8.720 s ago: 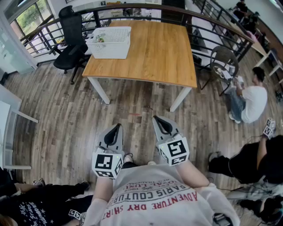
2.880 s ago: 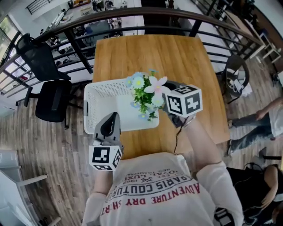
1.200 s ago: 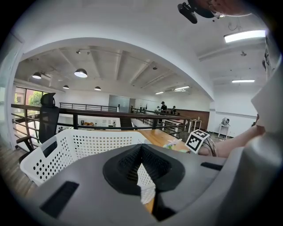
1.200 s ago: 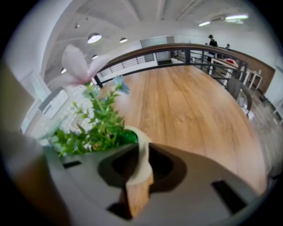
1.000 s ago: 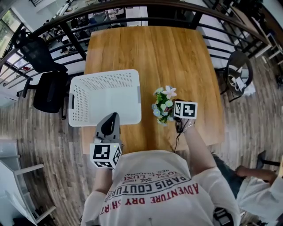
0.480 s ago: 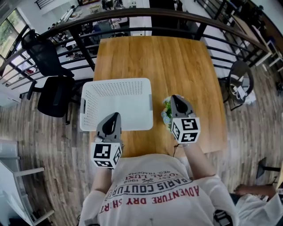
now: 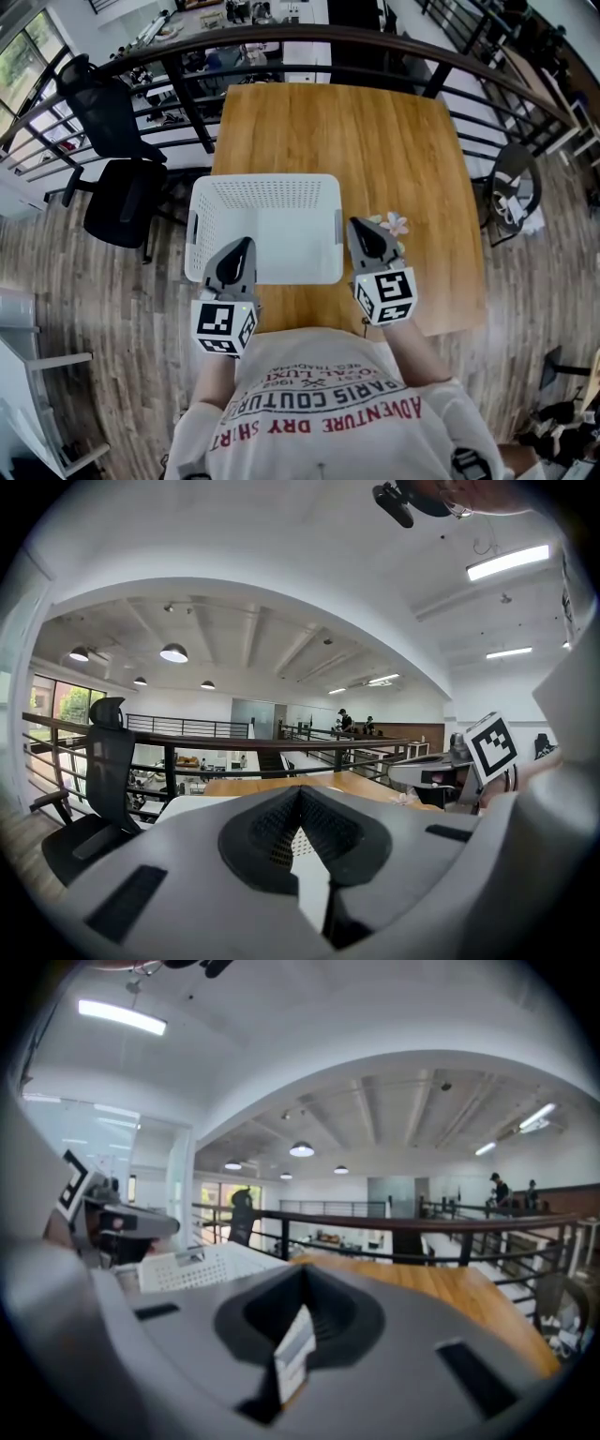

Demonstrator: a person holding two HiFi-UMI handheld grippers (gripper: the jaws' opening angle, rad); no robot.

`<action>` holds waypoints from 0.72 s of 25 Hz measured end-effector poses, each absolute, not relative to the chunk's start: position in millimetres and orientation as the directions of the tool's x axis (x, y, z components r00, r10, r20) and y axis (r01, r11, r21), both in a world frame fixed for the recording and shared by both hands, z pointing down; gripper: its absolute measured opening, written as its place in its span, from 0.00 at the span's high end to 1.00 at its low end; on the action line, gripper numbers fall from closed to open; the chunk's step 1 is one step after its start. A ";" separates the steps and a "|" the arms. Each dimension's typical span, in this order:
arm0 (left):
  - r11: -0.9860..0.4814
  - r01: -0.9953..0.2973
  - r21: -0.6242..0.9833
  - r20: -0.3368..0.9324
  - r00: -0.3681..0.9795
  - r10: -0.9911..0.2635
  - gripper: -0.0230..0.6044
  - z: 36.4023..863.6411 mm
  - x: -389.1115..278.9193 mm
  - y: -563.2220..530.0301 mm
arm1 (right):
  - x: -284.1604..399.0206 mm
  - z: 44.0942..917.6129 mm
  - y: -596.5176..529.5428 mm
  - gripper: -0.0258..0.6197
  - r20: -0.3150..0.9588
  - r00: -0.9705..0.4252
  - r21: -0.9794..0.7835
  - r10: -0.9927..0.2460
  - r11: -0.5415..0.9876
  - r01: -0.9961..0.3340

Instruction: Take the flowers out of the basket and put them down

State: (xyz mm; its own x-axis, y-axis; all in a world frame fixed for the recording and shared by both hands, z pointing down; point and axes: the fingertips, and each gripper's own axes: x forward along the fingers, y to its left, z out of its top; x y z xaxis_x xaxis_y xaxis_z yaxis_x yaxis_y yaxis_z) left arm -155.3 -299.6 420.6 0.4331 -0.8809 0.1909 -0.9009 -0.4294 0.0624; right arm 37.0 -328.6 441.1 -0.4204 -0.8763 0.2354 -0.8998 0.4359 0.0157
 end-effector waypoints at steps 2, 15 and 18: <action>-0.425 -0.903 0.065 0.189 0.430 -0.883 0.92 422.2 -159.8 -300.7 | 32.2 440.8 -328.3 0.92 0.234 -0.421 0.013 -0.876 0.436 -0.900; -0.436 -0.897 0.065 0.186 0.440 -0.878 0.92 420.7 -168.8 -300.9 | 19.6 440.8 -320.4 0.92 0.242 -0.422 -0.016 -0.874 0.431 -0.902; -0.441 -0.895 0.062 0.182 0.445 -0.877 0.92 419.6 -166.3 -299.1 | 19.6 440.9 -317.3 0.92 0.246 -0.419 -0.009 -0.874 0.430 -0.903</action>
State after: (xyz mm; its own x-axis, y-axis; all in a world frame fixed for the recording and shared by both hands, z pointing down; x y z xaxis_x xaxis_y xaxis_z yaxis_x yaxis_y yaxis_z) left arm -166.3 -299.1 419.6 0.4449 -0.8768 0.1824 -0.8952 -0.4412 0.0625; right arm 19.6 -317.3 440.9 -0.4187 -0.8742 0.2459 -0.9028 0.4300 -0.0088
